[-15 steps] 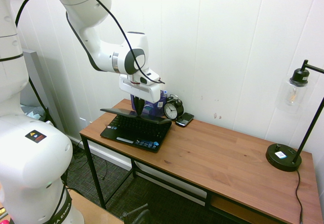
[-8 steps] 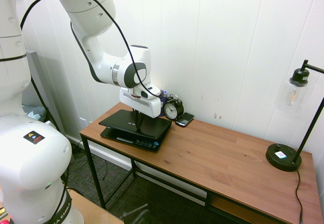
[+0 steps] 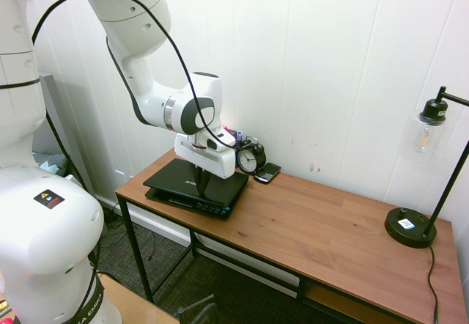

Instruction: Close the laptop lid

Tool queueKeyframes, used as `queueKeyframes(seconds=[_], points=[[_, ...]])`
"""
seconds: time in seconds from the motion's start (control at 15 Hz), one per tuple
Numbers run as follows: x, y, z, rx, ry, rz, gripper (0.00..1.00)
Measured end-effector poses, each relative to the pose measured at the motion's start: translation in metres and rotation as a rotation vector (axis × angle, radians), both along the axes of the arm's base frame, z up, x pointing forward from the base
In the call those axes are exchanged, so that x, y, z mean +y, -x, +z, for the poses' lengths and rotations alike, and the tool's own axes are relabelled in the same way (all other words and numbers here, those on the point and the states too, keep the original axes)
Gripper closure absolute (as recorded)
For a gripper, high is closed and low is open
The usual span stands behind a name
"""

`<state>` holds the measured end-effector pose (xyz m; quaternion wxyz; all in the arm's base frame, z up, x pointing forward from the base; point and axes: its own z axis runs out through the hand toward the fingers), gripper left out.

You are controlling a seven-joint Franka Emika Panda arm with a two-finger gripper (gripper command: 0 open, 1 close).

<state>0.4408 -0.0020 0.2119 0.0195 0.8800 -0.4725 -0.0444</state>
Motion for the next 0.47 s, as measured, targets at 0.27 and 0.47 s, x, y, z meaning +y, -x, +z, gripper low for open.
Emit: queueKeyframes(seconds=[0.27,0.47], points=[[-0.008,0.005,-0.006,0.019,0.000,0.004,1.00],[-0.015,0.006,-0.007,0.019,-0.002,0.000,1.00]])
